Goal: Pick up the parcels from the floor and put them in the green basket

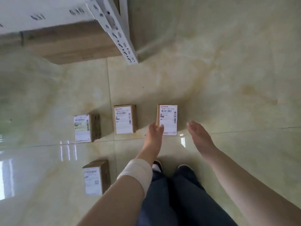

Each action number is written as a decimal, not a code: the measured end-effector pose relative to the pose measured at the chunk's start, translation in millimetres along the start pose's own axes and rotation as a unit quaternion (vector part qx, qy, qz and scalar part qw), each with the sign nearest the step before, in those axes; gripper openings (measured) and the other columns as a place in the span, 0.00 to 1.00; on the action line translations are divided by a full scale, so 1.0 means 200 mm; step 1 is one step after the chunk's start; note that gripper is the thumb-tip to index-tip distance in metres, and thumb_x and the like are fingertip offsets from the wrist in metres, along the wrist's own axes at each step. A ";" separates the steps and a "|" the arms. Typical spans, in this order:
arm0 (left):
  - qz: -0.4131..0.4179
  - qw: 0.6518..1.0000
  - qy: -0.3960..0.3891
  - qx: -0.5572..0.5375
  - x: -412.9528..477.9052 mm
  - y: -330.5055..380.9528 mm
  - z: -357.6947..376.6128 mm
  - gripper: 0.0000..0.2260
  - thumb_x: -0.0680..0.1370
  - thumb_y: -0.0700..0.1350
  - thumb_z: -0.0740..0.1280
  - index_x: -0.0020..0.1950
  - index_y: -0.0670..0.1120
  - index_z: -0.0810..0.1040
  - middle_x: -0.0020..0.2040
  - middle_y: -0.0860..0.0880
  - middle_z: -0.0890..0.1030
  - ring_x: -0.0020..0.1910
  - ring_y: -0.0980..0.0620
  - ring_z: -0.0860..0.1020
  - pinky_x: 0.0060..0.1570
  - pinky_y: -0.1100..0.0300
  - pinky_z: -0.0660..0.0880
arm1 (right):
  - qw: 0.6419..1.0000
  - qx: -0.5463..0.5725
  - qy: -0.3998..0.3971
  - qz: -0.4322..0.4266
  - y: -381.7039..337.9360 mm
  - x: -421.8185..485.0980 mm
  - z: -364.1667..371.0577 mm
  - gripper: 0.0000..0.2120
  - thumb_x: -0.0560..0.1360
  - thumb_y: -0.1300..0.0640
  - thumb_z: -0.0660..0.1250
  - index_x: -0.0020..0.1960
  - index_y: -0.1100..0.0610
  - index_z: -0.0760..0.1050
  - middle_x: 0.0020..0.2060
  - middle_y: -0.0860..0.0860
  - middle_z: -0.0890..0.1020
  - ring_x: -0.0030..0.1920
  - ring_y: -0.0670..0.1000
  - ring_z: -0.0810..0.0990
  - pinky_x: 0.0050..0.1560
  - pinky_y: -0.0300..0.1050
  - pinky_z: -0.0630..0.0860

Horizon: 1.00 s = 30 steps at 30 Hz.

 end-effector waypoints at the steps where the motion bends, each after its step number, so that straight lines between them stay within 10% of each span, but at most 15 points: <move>1: -0.008 1.000 0.001 -0.003 0.15 -0.06 0.04 0.24 0.80 0.53 0.56 0.74 0.46 0.58 0.71 0.45 0.68 0.68 0.46 0.68 0.66 0.52 0.63 | 1.000 -0.018 -0.002 -0.009 0.05 0.14 0.03 0.26 0.78 0.45 0.58 0.73 0.55 0.63 0.69 0.49 0.70 0.69 0.49 0.68 0.61 0.39 0.61; 6: 0.033 0.999 0.010 -0.016 0.63 -0.19 0.13 0.26 0.77 0.59 0.56 0.72 0.47 0.63 0.66 0.45 0.73 0.65 0.46 0.72 0.64 0.54 0.69 | 0.992 -0.070 -0.039 -0.102 0.21 0.66 0.23 0.11 0.80 0.50 0.56 0.54 0.53 0.74 0.49 0.45 0.80 0.49 0.42 0.78 0.44 0.26 0.72; 10: 0.111 0.993 0.020 -0.025 0.79 -0.21 0.15 0.24 0.74 0.63 0.57 0.67 0.55 0.68 0.63 0.50 0.73 0.62 0.52 0.73 0.59 0.59 0.72 | 0.986 -0.060 0.002 -0.157 0.28 0.82 0.29 0.25 0.73 0.36 0.51 0.56 0.52 0.75 0.50 0.51 0.79 0.61 0.57 0.73 0.61 0.56 0.73; 17: 0.076 0.988 -0.010 -0.137 0.81 -0.23 0.19 0.27 0.72 0.62 0.63 0.65 0.47 0.68 0.61 0.45 0.75 0.56 0.51 0.76 0.58 0.53 0.74 | 0.984 -0.020 0.025 -0.176 0.30 0.80 0.32 0.37 0.68 0.24 0.46 0.61 0.49 0.72 0.57 0.53 0.79 0.61 0.60 0.74 0.61 0.63 0.72; 21: 0.063 0.989 -0.027 -0.130 0.58 -0.15 0.17 0.23 0.78 0.56 0.59 0.69 0.46 0.63 0.59 0.48 0.75 0.53 0.52 0.76 0.56 0.55 0.74 | 0.989 0.064 -0.011 -0.129 0.21 0.54 0.28 0.40 0.65 0.24 0.53 0.63 0.54 0.68 0.58 0.52 0.78 0.56 0.47 0.80 0.54 0.45 0.79; 30: 0.048 0.985 -0.058 -0.156 -0.68 0.19 -0.10 0.24 0.80 0.52 0.57 0.75 0.52 0.56 0.63 0.44 0.76 0.52 0.51 0.77 0.50 0.60 0.78 | 0.995 0.075 -0.040 -0.053 -0.20 -0.67 0.06 0.25 0.78 0.40 0.50 0.70 0.53 0.61 0.59 0.48 0.77 0.53 0.44 0.79 0.42 0.39 0.79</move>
Point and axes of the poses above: each hand's wrist, its own x-axis towards the middle knuckle, its own z-axis out of the palm, y = z × x, the point moved 9 cm from there along x, towards the middle knuckle
